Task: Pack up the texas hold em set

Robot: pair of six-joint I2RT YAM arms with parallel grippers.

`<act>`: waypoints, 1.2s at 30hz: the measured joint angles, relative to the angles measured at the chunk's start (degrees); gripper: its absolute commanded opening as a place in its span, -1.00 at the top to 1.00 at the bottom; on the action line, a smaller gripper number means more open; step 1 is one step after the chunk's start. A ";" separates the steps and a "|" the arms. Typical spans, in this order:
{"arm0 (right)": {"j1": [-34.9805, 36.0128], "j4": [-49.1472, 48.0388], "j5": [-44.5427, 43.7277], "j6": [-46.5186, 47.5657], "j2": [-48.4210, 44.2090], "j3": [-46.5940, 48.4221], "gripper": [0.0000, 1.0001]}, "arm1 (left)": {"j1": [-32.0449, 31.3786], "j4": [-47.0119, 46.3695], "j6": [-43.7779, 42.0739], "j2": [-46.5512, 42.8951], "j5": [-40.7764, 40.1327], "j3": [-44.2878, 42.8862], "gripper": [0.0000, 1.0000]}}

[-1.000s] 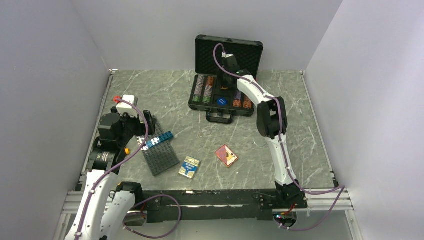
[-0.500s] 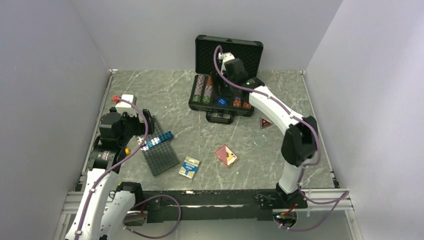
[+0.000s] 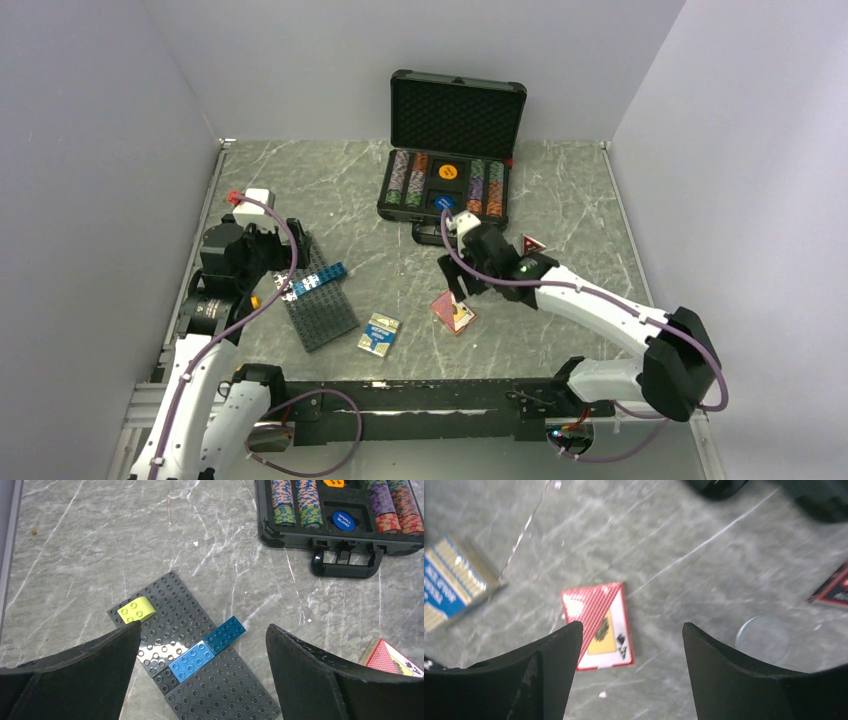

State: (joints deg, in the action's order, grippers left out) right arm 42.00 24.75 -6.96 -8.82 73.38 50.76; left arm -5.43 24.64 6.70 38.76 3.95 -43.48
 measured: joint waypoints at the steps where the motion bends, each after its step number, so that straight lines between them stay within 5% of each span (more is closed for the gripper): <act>1: 1.03 0.15 0.04 -0.48 -1.20 -1.86 -0.54 | 0.00 -0.04 0.00 0.13 0.42 0.00 -0.97; 8: 5.05 0.00 1.11 -3.08 -3.80 -9.46 -0.57 | -0.02 0.09 0.02 2.54 2.67 0.00 -0.97; 36: 10.99 -1.77 -2.01 -2.10 11.50 -6.75 -0.58 | -0.74 -0.48 0.02 3.08 10.12 0.00 -0.95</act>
State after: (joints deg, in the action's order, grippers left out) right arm 52.99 22.98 -8.97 -10.92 84.88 44.01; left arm -6.17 24.16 6.72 41.85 14.06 -43.48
